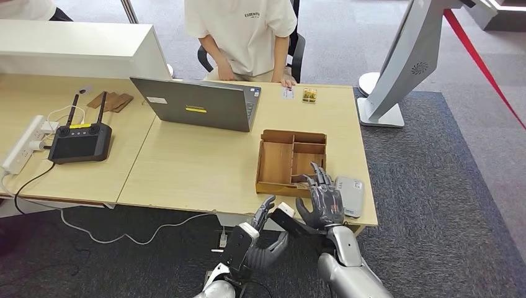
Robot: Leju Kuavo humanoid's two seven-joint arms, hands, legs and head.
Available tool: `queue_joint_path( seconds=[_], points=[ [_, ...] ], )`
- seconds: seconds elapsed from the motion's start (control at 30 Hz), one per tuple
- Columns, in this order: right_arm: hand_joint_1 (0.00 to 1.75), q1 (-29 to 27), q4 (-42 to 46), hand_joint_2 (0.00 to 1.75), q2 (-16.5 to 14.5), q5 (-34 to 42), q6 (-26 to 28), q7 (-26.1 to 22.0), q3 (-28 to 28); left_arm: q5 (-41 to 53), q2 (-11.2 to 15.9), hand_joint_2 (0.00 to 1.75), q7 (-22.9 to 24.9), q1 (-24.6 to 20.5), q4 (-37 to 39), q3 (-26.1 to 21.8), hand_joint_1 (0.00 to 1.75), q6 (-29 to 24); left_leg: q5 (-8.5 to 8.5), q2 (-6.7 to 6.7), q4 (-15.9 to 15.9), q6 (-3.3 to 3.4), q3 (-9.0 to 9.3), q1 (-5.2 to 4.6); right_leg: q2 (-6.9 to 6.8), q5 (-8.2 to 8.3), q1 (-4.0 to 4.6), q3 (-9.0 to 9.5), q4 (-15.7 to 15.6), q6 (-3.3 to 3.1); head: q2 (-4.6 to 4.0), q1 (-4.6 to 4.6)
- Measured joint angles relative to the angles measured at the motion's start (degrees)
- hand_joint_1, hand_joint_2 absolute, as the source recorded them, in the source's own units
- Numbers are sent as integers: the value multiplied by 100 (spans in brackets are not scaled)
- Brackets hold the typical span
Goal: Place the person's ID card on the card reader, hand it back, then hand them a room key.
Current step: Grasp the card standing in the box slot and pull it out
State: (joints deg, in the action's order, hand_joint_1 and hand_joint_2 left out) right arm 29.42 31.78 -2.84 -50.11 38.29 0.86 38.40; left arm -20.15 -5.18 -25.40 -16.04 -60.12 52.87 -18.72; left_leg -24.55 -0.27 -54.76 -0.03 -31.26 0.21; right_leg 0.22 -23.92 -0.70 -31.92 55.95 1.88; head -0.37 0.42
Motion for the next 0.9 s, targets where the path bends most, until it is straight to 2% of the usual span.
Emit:
queue_joint_path(
  seconds=[0.33, 0.47, 0.73, 0.9],
  points=[
    [175, 32, -98, 175, -43, 224, 0, -95, 0, 2, -8, 175, -51, -1, 20, 0, 0, 43, 0, 0, 0, 0, 0, 0, 0, 0, 0, 0, 0, 0, 0, -1],
    [166, 54, -96, 175, -44, 324, 2, -166, -11, 3, -15, 175, -79, -5, 42, -1, 0, 36, 0, 0, 0, 0, 1, 0, 0, 0, 0, 0, 0, 0, 0, -2],
    [161, -36, -5, 175, -45, 258, 2, -302, -213, 4, -15, 175, -82, -5, 45, -2, 0, 3, 0, 0, 0, 0, 0, 0, 0, 0, 0, 0, 0, 0, 0, -2],
    [175, -118, 87, 175, -44, 132, 2, -321, -372, 5, -15, 175, -61, -5, 45, -2, 0, 49, 0, 0, 0, 0, 1, 0, 0, 0, 0, 0, 0, 0, 0, 0]
  ],
)
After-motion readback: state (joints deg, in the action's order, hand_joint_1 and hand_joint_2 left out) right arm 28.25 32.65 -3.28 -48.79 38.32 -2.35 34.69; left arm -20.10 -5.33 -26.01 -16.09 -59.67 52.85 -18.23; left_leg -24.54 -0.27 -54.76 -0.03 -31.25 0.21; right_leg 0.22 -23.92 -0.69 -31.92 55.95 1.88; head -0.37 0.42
